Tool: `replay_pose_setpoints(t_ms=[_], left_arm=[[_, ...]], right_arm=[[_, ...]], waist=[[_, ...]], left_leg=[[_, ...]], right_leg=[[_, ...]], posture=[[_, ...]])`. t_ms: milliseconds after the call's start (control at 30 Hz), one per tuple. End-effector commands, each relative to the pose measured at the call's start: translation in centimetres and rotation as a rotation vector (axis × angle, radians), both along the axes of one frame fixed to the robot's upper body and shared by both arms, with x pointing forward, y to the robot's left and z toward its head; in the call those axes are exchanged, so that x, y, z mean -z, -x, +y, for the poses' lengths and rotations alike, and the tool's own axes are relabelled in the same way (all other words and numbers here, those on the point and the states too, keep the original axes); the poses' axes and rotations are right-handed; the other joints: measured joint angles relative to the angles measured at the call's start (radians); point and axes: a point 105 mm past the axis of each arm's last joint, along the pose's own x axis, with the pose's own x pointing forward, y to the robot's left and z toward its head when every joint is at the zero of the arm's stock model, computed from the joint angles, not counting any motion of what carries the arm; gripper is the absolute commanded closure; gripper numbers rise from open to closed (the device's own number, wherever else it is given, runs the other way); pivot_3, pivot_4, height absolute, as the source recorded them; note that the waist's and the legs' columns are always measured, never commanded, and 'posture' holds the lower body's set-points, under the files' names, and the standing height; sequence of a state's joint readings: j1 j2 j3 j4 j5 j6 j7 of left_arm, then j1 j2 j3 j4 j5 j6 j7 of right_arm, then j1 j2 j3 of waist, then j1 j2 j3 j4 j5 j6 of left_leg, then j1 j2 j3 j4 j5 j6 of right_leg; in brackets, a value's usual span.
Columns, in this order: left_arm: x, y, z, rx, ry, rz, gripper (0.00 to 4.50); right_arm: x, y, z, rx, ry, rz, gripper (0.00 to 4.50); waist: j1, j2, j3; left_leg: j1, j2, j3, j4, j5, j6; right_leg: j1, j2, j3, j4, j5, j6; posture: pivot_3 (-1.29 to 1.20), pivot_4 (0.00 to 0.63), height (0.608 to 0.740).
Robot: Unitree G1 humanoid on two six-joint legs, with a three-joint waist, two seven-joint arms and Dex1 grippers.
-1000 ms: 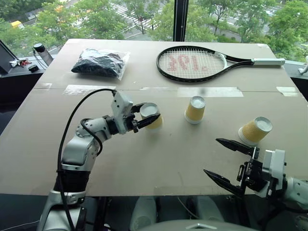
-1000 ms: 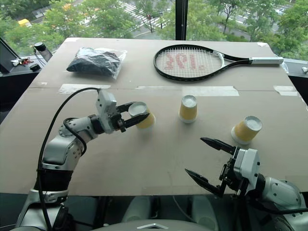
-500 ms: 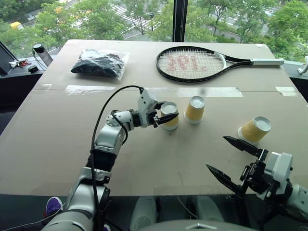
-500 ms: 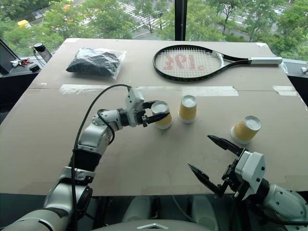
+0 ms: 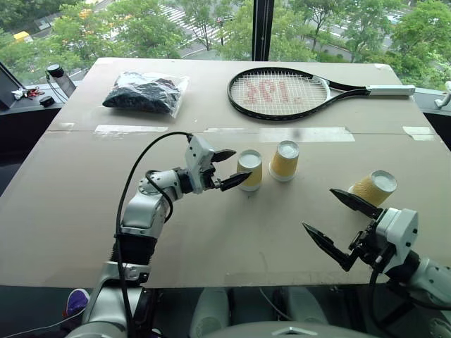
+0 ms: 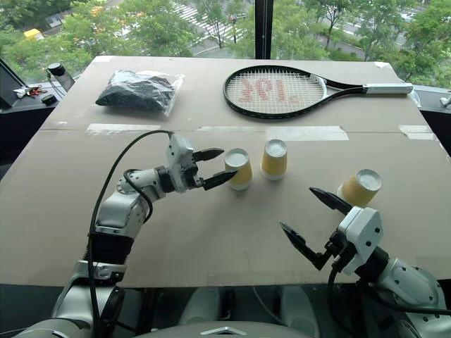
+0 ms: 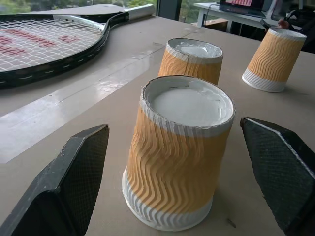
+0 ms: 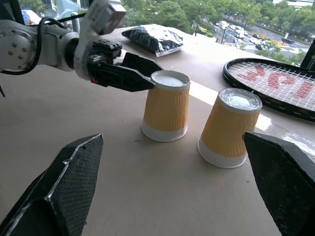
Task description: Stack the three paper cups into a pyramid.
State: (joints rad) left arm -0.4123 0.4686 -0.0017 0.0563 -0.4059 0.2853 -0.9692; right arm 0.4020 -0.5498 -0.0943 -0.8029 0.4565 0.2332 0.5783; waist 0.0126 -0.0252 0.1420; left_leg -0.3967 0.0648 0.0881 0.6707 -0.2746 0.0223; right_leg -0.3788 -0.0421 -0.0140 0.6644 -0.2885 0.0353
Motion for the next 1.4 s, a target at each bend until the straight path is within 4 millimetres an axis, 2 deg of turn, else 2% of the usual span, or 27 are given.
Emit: replay_pose_setpoints(t_ms=[33, 67, 100, 167, 300, 400, 600, 800, 1033, 1167, 1233, 1267, 1400], left_arm=[[-2.1, 1.8, 1.5, -0.026, 0.043, -0.052, 0.1], [-2.1, 2.4, 2.0, -0.04, 0.041, -0.046, 0.1], [-1.4, 3.6, 2.7, -0.047, 0.018, -0.037, 0.1], [-0.6, 5.7, 3.5, -0.045, 0.022, -0.006, 0.1], [-1.6, 9.1, 4.5, 0.037, 0.09, 0.02, 0.1], [-2.6, 10.2, 5.4, 0.046, 0.11, 0.034, 0.1], [-3.3, 11.7, 6.0, 0.058, 0.106, 0.064, 0.1], [-3.5, 13.0, 6.4, 0.063, 0.102, 0.083, 0.1], [-3.6, 13.2, 6.6, 0.041, 0.107, 0.049, 0.1], [-3.5, 13.3, 6.7, 0.034, 0.113, 0.042, 0.0], [-3.4, 13.3, 6.7, 0.033, 0.114, 0.042, 0.0], [-3.4, 13.2, 6.8, 0.031, 0.116, 0.041, 0.0], [-3.3, 13.1, 6.9, 0.028, 0.122, 0.041, 0.0]], right_arm=[[0.4, -1.6, 0.6, -0.009, 0.002, 0.045, 0.0], [0.7, -2.4, 0.6, 0.009, 0.043, 0.061, 0.0], [1.4, -4.3, 0.1, 0.088, 0.107, 0.067, 0.0], [1.6, -7.1, -0.3, 0.183, 0.11, 0.095, 0.0], [-0.2, -10.4, 0.1, 0.259, 0.052, 0.056, 0.0], [-1.1, -11.5, 1.1, 0.257, 0.04, 0.043, 0.0], [-1.9, -12.9, 2.7, 0.222, -0.02, 0.07, 0.0], [-1.3, -14.2, 3.7, 0.21, -0.024, 0.106, 0.0], [-1.1, -15.1, 4.6, 0.196, -0.048, 0.115, 0.0], [-1.1, -15.3, 4.9, 0.184, -0.054, 0.113, 1.23], [-1.2, -15.2, 5.0, 0.17, -0.058, 0.105, 2.27], [-1.4, -15.1, 5.1, 0.162, -0.064, 0.099, 2.48], [-2.5, -13.8, 5.0, 0.099, -0.054, 0.052, 2.48]], waist=[[-0.008, 0.0, 0.0], [-0.01, 0.0, 0.0], [-0.019, 0.0, 0.0], [-0.031, 0.0, 0.0], [-0.016, 0.001, 0.002], [-0.003, 0.002, 0.002], [-0.006, 0.002, 0.002], [-0.02, 0.002, 0.003], [-0.027, 0.002, 0.003], [-0.026, 0.003, 0.003], [-0.027, 0.003, 0.003], [-0.027, 0.003, 0.003], [-0.026, 0.003, 0.003]], left_leg=[[0.0, 0.0, 0.0, 0.0, 0.0, 0.0], [0.001, 0.001, 0.001, 0.0, 0.0, 0.0], [0.001, 0.002, 0.0, 0.0, 0.0, 0.0], [0.001, 0.003, 0.0, -0.001, 0.0, 0.0], [0.0, 0.004, -0.001, -0.001, 0.0, -0.001], [-0.001, 0.004, -0.003, -0.001, 0.0, -0.001], [-0.001, 0.001, 0.0, -0.002, 0.0, 0.0], [-0.001, 0.001, -0.001, -0.002, 0.0, 0.0], [-0.001, 0.001, -0.001, -0.003, 0.0, 0.0], [-0.001, 0.001, 0.0, -0.003, 0.0, 0.0], [-0.001, 0.001, 0.0, -0.003, 0.0, 0.0], [-0.001, 0.001, 0.0, -0.003, 0.0, 0.0], [-0.001, 0.001, 0.0, -0.004, 0.0, 0.0]], right_leg=[[0.0, 0.0, 0.0, 0.0, 0.0, 0.0], [0.0, 0.0, 0.001, 0.0, 0.0, 0.0], [0.0, -0.001, 0.001, 0.0, 0.0, 0.0], [0.0, -0.001, 0.001, 0.0, 0.0, 0.0], [-0.001, -0.001, 0.001, 0.0, 0.0, -0.001], [-0.002, -0.001, 0.0, 0.0, 0.0, -0.001], [-0.002, -0.003, 0.0, -0.001, 0.0, 0.0], [-0.002, -0.003, 0.0, 0.0, 0.0, -0.001], [-0.003, -0.003, 0.0, 0.0, 0.0, -0.001], [-0.003, -0.003, 0.0, 0.0, 0.0, -0.001], [-0.003, -0.003, 0.0, 0.0, 0.0, -0.001], [-0.003, -0.003, 0.0, 0.0, 0.0, -0.001], [-0.003, -0.003, 0.0, 0.0, 0.0, -0.001]], posture=[[0.0, 0.15, 0.74], [0.0, 0.15, 0.74], [0.0, 0.15, 0.74], [0.0, 0.15, 0.74], [0.0, 0.15, 0.74], [0.0, 0.15, 0.74], [0.0, 0.15, 0.74], [0.0, 0.15, 0.74], [0.0, 0.15, 0.74], [0.0, 0.15, 0.74], [0.0, 0.15, 0.74], [0.0, 0.15, 0.74], [0.0, 0.15, 0.74]])
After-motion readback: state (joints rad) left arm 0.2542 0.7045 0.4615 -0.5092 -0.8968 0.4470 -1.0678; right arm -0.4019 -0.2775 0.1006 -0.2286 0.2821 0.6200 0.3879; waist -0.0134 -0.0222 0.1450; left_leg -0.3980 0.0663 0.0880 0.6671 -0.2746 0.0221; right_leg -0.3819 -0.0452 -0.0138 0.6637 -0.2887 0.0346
